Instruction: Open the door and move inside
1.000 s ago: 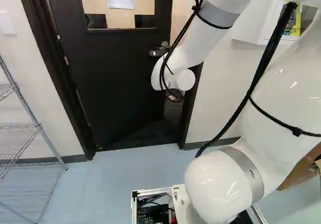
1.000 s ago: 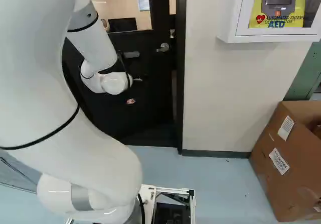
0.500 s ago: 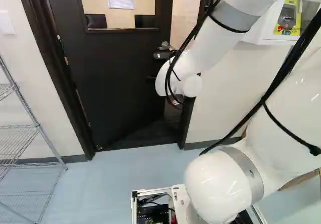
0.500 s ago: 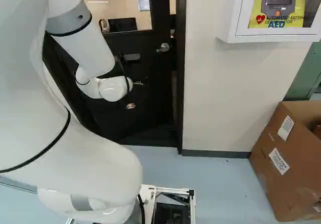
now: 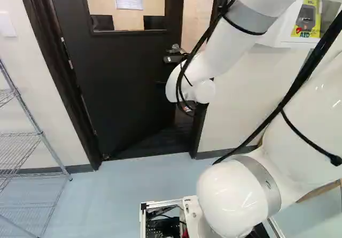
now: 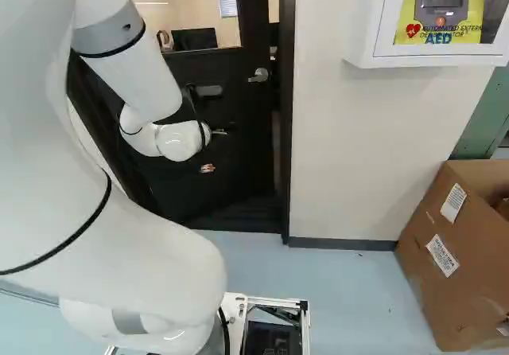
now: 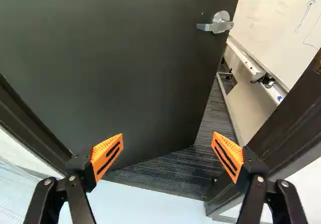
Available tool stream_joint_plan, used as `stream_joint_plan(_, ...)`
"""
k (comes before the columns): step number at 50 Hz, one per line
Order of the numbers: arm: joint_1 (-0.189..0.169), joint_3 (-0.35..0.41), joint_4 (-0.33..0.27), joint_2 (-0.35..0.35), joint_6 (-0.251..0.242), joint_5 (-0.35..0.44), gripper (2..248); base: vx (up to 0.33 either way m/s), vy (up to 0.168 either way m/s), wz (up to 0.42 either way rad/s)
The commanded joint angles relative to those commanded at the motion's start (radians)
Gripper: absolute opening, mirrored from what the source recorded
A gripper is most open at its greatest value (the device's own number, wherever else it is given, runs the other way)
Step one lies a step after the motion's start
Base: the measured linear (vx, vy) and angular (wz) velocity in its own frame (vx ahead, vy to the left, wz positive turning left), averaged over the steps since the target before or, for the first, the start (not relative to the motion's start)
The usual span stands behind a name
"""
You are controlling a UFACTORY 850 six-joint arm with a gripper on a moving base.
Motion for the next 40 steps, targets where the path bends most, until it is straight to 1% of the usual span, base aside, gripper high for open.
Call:
stream_joint_plan(24, 0.0, 0.0, 0.0, 0.0, 0.0, 0.0, 247, 0.003, 0.003, 0.013)
stream_joint_plan(40, 0.0, 0.0, 0.0, 0.0, 0.0, 0.0, 247, 0.067, 0.012, -0.013)
